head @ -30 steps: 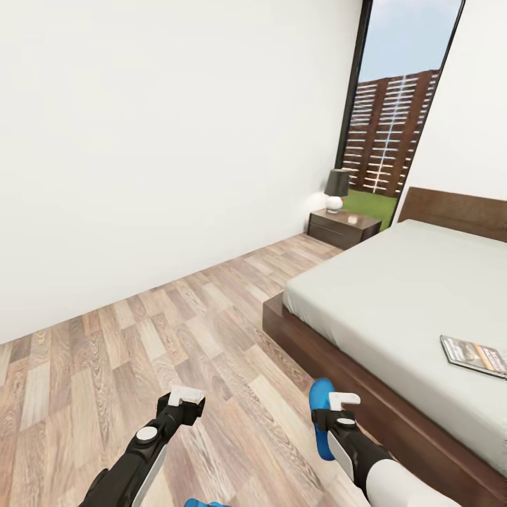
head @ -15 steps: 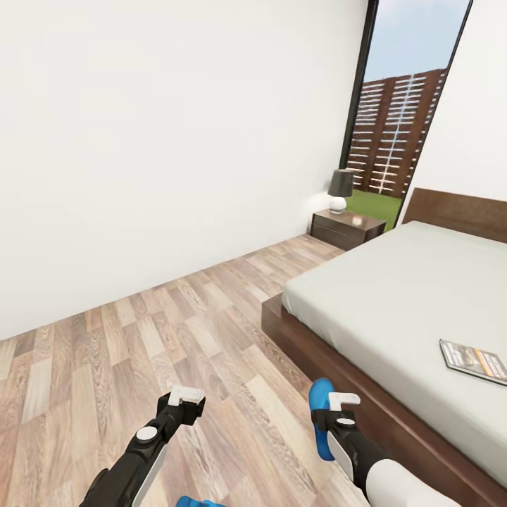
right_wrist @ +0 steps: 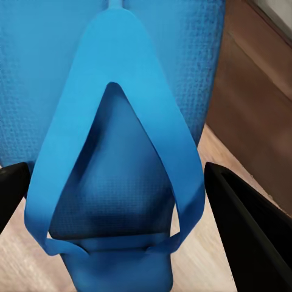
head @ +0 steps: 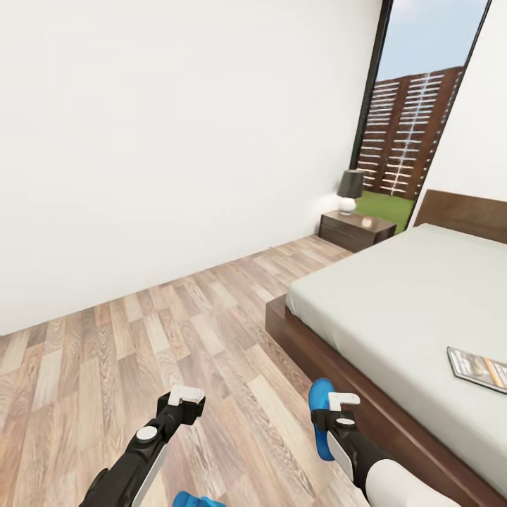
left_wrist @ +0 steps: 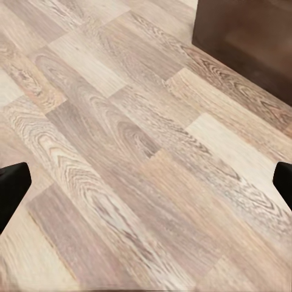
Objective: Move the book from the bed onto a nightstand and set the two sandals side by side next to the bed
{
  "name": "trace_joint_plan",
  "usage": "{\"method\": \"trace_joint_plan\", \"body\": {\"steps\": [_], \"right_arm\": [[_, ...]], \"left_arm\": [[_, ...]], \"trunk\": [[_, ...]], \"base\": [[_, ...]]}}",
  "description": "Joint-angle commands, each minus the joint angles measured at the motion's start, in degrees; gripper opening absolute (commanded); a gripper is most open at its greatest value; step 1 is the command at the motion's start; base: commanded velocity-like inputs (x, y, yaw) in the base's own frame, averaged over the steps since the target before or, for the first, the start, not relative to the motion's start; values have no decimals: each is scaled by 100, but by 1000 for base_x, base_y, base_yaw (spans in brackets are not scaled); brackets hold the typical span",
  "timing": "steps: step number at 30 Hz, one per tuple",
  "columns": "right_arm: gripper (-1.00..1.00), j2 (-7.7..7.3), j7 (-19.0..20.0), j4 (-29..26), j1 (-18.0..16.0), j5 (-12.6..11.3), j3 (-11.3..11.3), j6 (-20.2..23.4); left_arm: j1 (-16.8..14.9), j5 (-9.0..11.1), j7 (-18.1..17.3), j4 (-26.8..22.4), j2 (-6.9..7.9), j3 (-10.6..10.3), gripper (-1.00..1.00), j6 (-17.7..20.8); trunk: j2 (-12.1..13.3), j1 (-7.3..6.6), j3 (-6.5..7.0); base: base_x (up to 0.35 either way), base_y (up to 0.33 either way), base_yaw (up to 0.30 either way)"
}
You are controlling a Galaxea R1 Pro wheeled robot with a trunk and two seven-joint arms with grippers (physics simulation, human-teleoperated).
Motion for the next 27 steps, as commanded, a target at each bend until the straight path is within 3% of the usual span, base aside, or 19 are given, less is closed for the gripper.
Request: {"method": "trace_joint_plan", "body": {"steps": [1,16,27], "right_arm": [[-100,1,-19,-14,0,1,-1,38],[-100,8,-18,-14,0,2,2,37],[-100,10,-20,-14,0,2,4,43]], "left_arm": [[-3,-11,-8,-10,3,-9,100,33],[-3,-8,-10,-10,3,-9,100,36],[-3,-11,-11,-10,3,-9,100,35]], "trunk": [[-2,-1,-5],[-2,-1,-5],[-2,-1,-5]], "base": [[0,-253,253],[0,-274,163],[0,-59,270]]}}
